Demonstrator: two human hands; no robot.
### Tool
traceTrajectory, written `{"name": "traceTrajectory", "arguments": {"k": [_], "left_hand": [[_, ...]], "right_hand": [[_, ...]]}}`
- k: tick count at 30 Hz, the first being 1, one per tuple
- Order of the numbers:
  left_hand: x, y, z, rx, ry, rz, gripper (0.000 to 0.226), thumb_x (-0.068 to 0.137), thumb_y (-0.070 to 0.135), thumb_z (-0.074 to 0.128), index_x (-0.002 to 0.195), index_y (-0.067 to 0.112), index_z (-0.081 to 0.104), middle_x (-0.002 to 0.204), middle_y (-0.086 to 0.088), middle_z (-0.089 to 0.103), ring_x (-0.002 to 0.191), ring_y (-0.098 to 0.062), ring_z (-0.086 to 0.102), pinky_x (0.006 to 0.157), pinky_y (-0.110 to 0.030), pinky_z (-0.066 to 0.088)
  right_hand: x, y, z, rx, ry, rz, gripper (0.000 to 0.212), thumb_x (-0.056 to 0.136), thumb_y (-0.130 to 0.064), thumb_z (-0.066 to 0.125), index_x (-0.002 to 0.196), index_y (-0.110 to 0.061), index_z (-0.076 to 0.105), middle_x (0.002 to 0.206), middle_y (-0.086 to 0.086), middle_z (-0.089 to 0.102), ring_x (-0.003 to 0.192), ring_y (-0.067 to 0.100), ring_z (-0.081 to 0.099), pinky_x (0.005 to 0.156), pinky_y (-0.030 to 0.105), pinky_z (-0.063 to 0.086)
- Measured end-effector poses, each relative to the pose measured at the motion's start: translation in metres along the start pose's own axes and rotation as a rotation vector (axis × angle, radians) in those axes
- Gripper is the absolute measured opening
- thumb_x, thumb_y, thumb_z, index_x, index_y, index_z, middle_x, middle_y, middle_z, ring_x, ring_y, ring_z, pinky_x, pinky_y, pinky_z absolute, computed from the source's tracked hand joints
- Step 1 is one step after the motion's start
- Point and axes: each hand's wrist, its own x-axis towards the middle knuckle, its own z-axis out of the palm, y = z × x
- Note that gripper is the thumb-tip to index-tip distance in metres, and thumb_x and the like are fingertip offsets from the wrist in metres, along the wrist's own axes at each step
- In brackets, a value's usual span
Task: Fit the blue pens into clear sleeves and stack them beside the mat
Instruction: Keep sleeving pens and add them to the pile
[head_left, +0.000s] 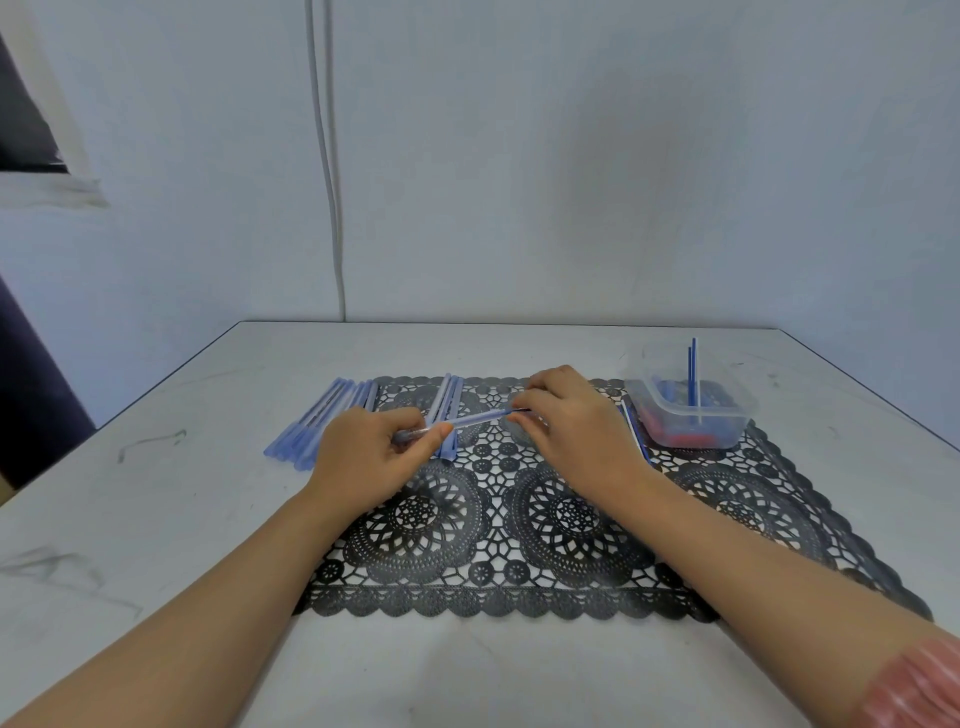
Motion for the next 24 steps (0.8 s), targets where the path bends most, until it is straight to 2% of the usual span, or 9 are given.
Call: {"name": "traceTrajectory", "arguments": {"k": [4, 7, 10, 13, 17, 19, 21, 23, 24], "left_hand": [[0.001, -0.001, 0.001, 0.03, -0.004, 0.024, 0.046, 0.084, 0.061, 0.045, 0.049, 0.031, 0.038, 0.038, 0.007, 0.037, 0.042, -0.014, 0.045, 0.042, -0.02, 0.03], [0.0, -0.002, 0.003, 0.043, -0.007, 0.035, 0.048, 0.084, 0.062, 0.045, 0.05, 0.029, 0.041, 0.038, 0.007, 0.038, 0.046, -0.014, 0.047, 0.042, -0.021, 0.03], [0.0, -0.002, 0.004, 0.067, -0.003, 0.038, 0.049, 0.083, 0.061, 0.045, 0.051, 0.024, 0.047, 0.038, 0.006, 0.039, 0.051, -0.014, 0.05, 0.044, -0.026, 0.037], [0.0, -0.001, 0.002, 0.064, 0.001, 0.047, 0.046, 0.084, 0.059, 0.047, 0.048, 0.03, 0.038, 0.037, 0.007, 0.035, 0.047, -0.015, 0.046, 0.043, -0.026, 0.034], [0.0, 0.0, 0.001, 0.084, 0.008, 0.053, 0.047, 0.084, 0.058, 0.046, 0.048, 0.031, 0.033, 0.037, 0.007, 0.031, 0.045, -0.014, 0.045, 0.042, -0.02, 0.027], [0.0, -0.001, 0.001, 0.096, 0.001, 0.052, 0.047, 0.084, 0.059, 0.045, 0.049, 0.029, 0.036, 0.036, 0.007, 0.031, 0.045, -0.014, 0.045, 0.043, -0.017, 0.024], [0.0, -0.001, 0.001, 0.092, -0.004, 0.053, 0.048, 0.085, 0.059, 0.045, 0.049, 0.028, 0.036, 0.036, 0.007, 0.031, 0.043, -0.013, 0.044, 0.043, -0.016, 0.024], [0.0, -0.001, 0.002, 0.076, -0.007, 0.054, 0.047, 0.085, 0.059, 0.046, 0.049, 0.031, 0.035, 0.036, 0.007, 0.031, 0.044, -0.013, 0.045, 0.043, -0.016, 0.025], [0.0, 0.0, 0.002, 0.073, -0.005, 0.052, 0.046, 0.085, 0.059, 0.046, 0.049, 0.031, 0.035, 0.036, 0.007, 0.031, 0.045, -0.013, 0.046, 0.043, -0.017, 0.026]], "right_hand": [[0.0, -0.002, 0.001, 0.122, -0.114, -0.091, 0.025, 0.074, 0.01, 0.067, 0.097, -0.002, 0.069, 0.093, 0.013, 0.064, 0.085, 0.026, 0.062, 0.066, 0.035, 0.056], [0.0, -0.005, 0.0, 0.214, -0.165, -0.088, 0.035, 0.078, 0.014, 0.058, 0.107, -0.004, 0.066, 0.106, 0.015, 0.062, 0.093, 0.028, 0.062, 0.077, 0.037, 0.055], [0.0, -0.007, 0.001, 0.315, -0.183, -0.047, 0.044, 0.078, 0.016, 0.055, 0.111, -0.011, 0.065, 0.112, 0.008, 0.059, 0.1, 0.017, 0.058, 0.083, 0.025, 0.051], [0.002, -0.008, -0.001, 0.427, -0.211, -0.035, 0.052, 0.075, 0.02, 0.053, 0.111, -0.016, 0.066, 0.117, 0.005, 0.057, 0.109, 0.004, 0.049, 0.086, 0.006, 0.038], [0.003, -0.009, -0.006, 0.52, -0.282, 0.029, 0.056, 0.077, 0.019, 0.047, 0.115, -0.019, 0.063, 0.126, -0.001, 0.051, 0.111, -0.007, 0.044, 0.075, 0.002, 0.035], [0.003, -0.01, -0.006, 0.557, -0.322, 0.075, 0.058, 0.077, 0.019, 0.045, 0.118, -0.018, 0.061, 0.129, -0.003, 0.049, 0.107, -0.011, 0.044, 0.07, 0.004, 0.036], [0.002, -0.008, -0.007, 0.601, -0.342, 0.123, 0.059, 0.078, 0.018, 0.044, 0.12, -0.019, 0.06, 0.129, -0.005, 0.048, 0.107, -0.004, 0.048, 0.074, 0.01, 0.041], [0.003, -0.008, -0.009, 0.656, -0.328, 0.162, 0.06, 0.078, 0.017, 0.044, 0.12, -0.024, 0.059, 0.128, -0.007, 0.049, 0.101, 0.008, 0.056, 0.081, 0.025, 0.05], [0.004, -0.008, -0.01, 0.674, -0.309, 0.175, 0.06, 0.079, 0.016, 0.045, 0.119, -0.026, 0.059, 0.127, -0.008, 0.05, 0.105, 0.013, 0.057, 0.089, 0.034, 0.05]]}}
